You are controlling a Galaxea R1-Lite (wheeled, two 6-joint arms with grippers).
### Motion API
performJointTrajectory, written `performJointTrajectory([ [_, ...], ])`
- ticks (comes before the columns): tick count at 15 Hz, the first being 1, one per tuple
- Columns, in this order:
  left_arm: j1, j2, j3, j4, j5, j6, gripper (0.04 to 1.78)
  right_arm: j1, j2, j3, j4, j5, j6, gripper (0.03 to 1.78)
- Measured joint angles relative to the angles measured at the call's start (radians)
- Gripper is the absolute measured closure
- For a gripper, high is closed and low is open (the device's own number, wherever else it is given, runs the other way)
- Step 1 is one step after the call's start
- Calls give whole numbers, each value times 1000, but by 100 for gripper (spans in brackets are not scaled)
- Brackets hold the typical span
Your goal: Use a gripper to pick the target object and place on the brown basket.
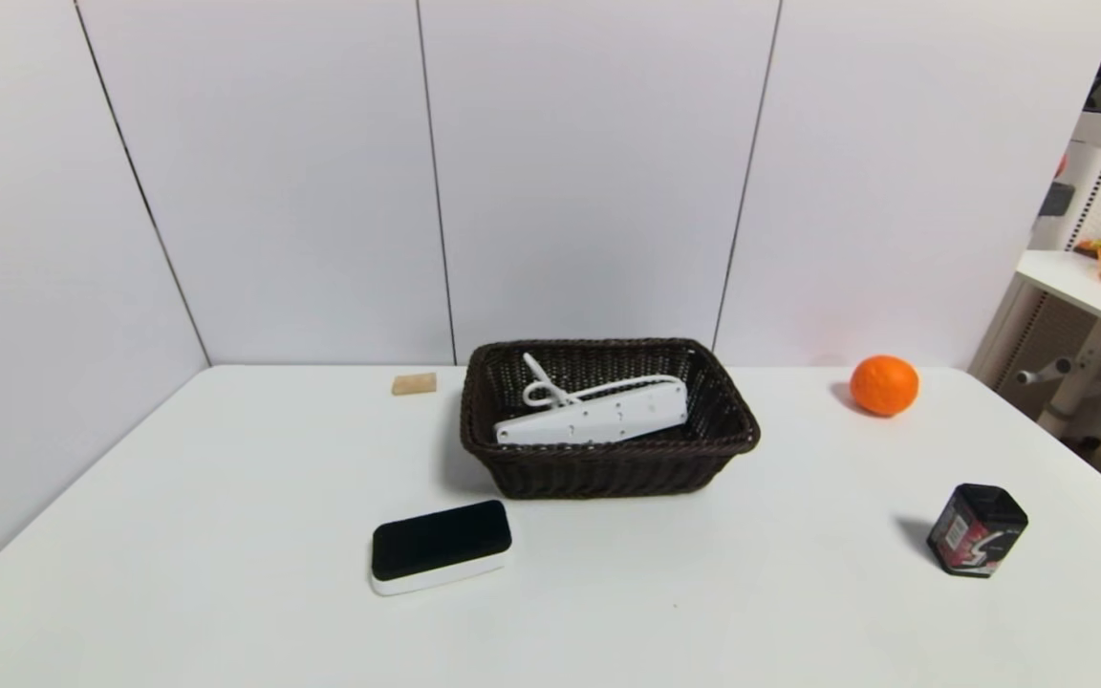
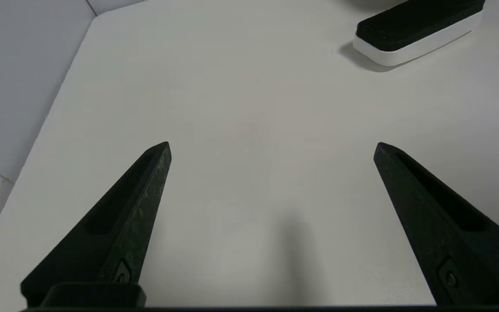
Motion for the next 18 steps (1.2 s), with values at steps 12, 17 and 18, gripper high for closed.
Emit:
performJointTrajectory([
  [12,8,-183,50,-5,74,-180,13,0,0,0,0,0,0,12],
  [17,8,-183,50,-4,74,-181,13,0,0,0,0,0,-6,12],
  [18,8,-184,50,-5,74,-181,13,0,0,0,0,0,0,12],
])
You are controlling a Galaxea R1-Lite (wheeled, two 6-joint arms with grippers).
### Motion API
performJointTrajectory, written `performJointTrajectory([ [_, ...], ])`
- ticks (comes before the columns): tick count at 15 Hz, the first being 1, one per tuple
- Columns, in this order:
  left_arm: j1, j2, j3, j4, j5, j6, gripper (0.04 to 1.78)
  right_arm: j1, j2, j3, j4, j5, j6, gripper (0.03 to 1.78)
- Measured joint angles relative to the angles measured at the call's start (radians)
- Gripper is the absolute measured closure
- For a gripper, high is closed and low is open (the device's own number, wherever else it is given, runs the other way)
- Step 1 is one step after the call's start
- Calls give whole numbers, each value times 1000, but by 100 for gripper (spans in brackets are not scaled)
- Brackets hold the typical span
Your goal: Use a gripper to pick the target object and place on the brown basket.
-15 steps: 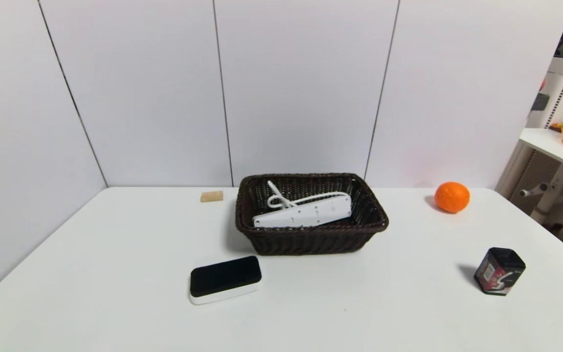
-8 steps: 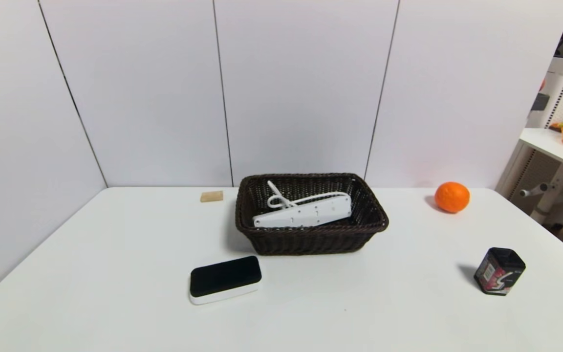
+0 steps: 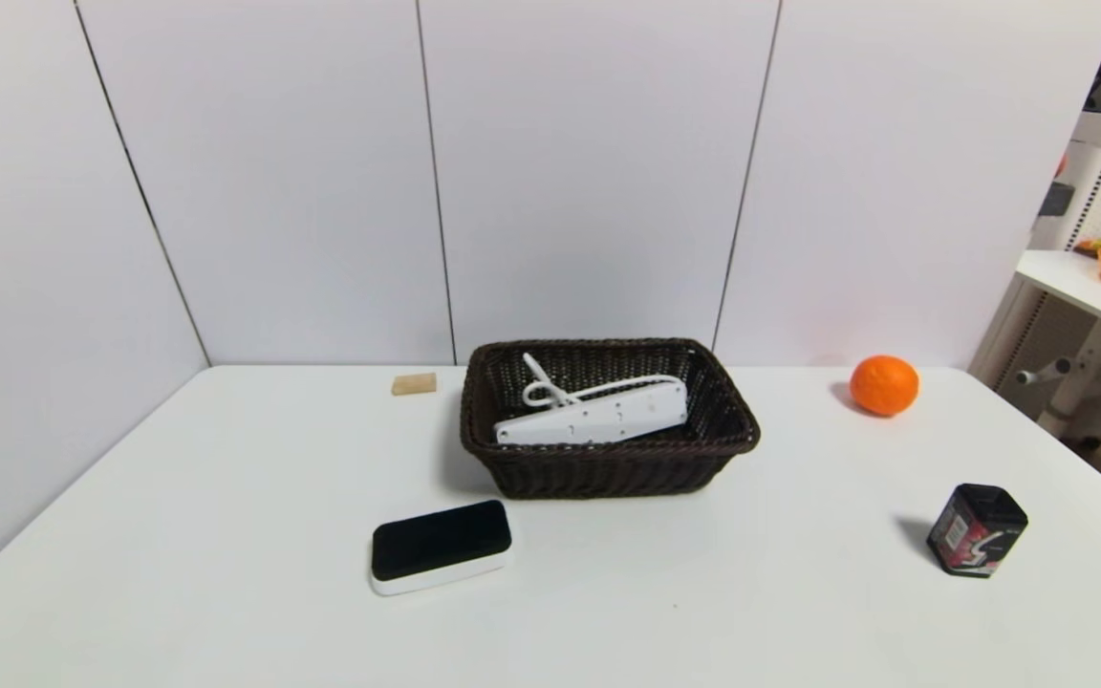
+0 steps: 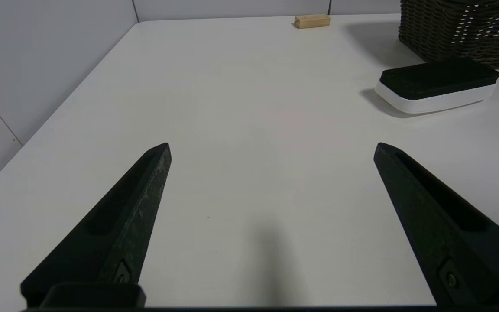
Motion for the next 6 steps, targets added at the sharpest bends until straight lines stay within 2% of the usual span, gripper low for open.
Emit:
performJointTrajectory([
  [3,0,0,0,0,1,0,13,0,0,0,-2,-13,30,12],
  [6,0,0,0,0,1,1,13,0,0,0,0,-12,19,12],
])
